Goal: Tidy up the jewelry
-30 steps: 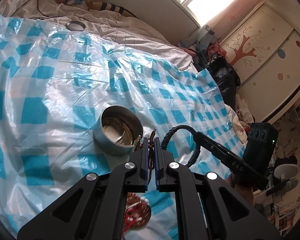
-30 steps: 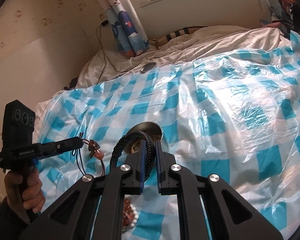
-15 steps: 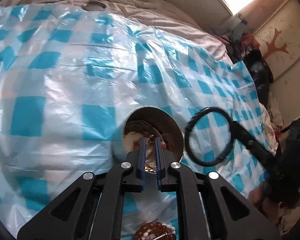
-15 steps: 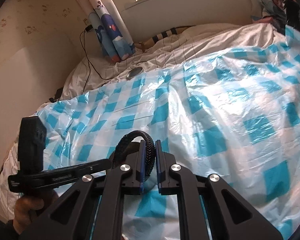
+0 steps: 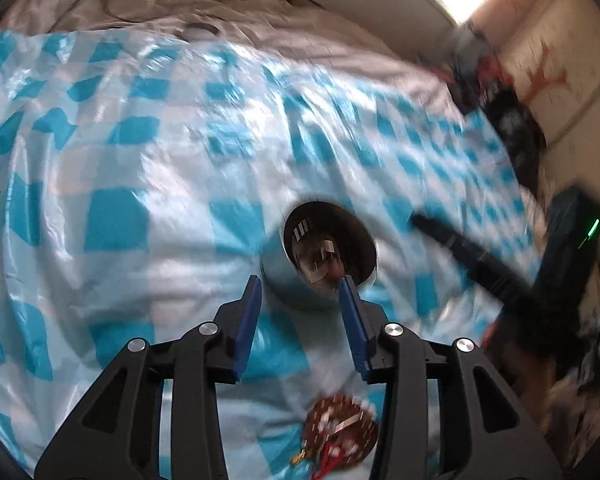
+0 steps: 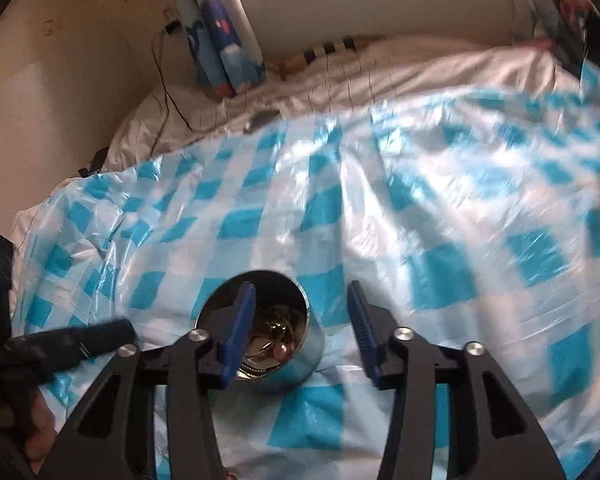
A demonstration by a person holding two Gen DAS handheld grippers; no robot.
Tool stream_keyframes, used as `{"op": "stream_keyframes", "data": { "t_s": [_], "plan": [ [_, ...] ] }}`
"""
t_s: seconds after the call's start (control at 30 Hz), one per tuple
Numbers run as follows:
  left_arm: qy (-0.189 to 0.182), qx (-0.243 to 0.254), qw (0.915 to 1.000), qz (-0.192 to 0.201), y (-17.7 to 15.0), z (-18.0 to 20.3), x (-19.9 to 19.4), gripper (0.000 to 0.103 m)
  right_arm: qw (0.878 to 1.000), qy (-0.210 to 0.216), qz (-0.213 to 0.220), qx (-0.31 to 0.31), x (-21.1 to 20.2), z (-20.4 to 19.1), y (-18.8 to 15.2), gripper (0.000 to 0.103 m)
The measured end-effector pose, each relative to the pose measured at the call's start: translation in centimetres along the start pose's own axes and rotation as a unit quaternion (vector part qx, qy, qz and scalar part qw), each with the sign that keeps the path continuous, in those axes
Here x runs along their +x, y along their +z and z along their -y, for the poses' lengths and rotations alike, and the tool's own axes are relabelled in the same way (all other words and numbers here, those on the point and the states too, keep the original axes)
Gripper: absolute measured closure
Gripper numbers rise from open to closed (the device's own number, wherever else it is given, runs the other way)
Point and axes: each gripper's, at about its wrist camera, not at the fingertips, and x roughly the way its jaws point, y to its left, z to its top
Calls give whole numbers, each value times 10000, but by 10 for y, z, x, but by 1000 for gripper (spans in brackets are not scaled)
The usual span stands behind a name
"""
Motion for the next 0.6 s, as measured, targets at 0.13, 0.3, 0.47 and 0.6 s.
{"op": "stream_keyframes", "data": {
  "t_s": [0.13,0.3,0.47,0.6],
  "plan": [
    [-25,491,9978,-440,-26,14,10,64,9998,43,-175,-52,-11,10,-13,44],
    [-19,844,9935,-769,-56,19,7,64,9987,205,-422,220,-21,28,-30,41],
    [-73,1179,9880,-998,-83,20,-2,60,9984,240,-489,130,-36,26,-43,40],
    [-181,1154,9864,-1160,-100,13,-2,60,9980,259,-569,-61,-44,17,-53,36]
  ]
}}
